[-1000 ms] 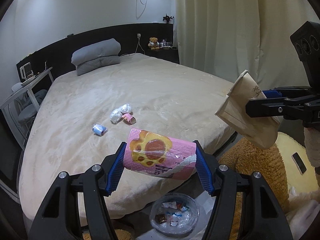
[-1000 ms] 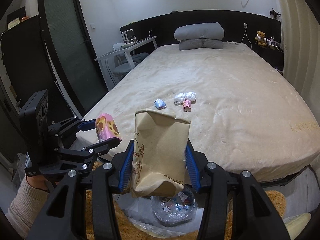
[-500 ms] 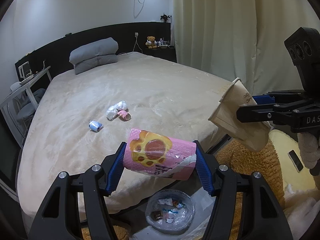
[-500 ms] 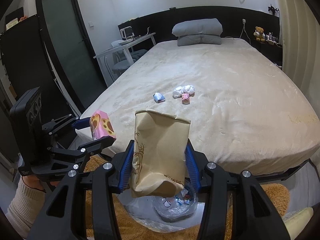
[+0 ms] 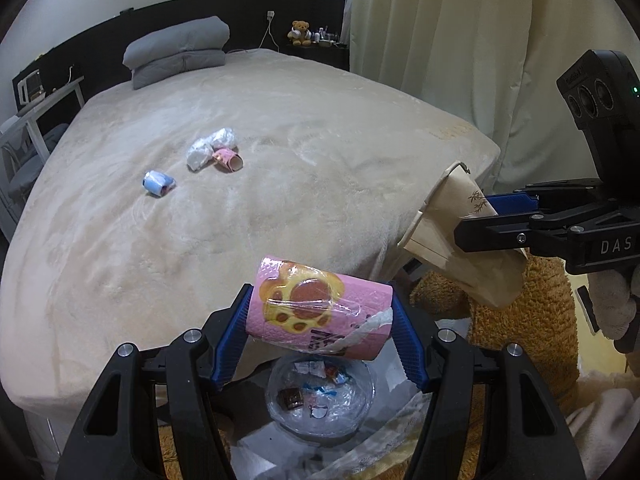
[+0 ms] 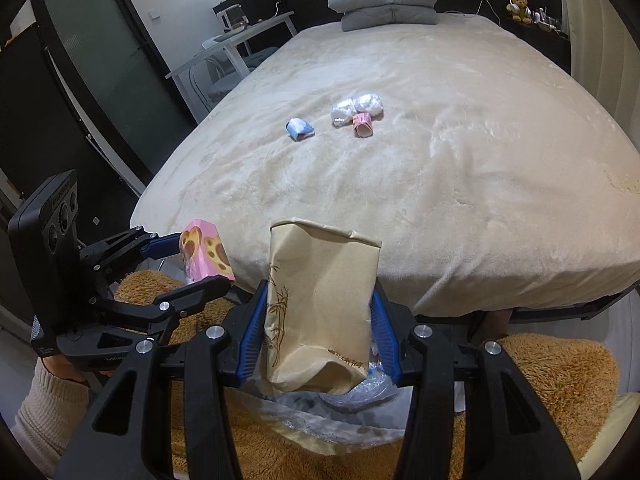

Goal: Collect trash
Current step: 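Carry pink packet with left tool while right tool carries paper bag over bin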

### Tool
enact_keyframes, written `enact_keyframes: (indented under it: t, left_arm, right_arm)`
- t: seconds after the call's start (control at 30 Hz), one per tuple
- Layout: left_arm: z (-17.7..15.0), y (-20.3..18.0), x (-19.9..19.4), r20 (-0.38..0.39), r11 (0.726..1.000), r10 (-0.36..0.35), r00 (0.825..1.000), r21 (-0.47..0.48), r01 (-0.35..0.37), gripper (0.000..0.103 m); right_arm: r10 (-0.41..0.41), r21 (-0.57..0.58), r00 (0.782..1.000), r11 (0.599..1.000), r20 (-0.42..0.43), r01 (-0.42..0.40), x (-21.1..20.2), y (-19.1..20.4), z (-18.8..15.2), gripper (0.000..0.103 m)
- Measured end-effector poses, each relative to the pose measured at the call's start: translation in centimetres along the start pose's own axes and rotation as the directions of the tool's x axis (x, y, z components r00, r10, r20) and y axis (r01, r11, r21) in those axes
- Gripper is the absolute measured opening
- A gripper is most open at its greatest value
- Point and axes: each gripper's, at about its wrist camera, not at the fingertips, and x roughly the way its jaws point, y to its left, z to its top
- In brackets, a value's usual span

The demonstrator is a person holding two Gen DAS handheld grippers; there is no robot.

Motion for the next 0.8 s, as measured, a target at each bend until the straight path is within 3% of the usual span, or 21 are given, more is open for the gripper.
enact_keyframes:
  t: [0.43, 0.8]
  left_arm:
    - [-2.8, 1.6, 6.2, -0.124, 0.995, -0.074, 0.990, -0.070, 0.066, 0.063]
    - [-5.4, 2.8, 11.3, -0.232, 0.983, -0.136, 0.963, -0.152, 0.102, 0.063]
  right_arm:
    - [0.003, 0.053, 0.989, 0.999, -0.148, 0.005, 6.8, -2.6, -1.3, 0.048]
    - [0.018, 0.117, 0.962, 0.993, -0.272, 0.015, 11.9, -5.0, -3.0, 0.048]
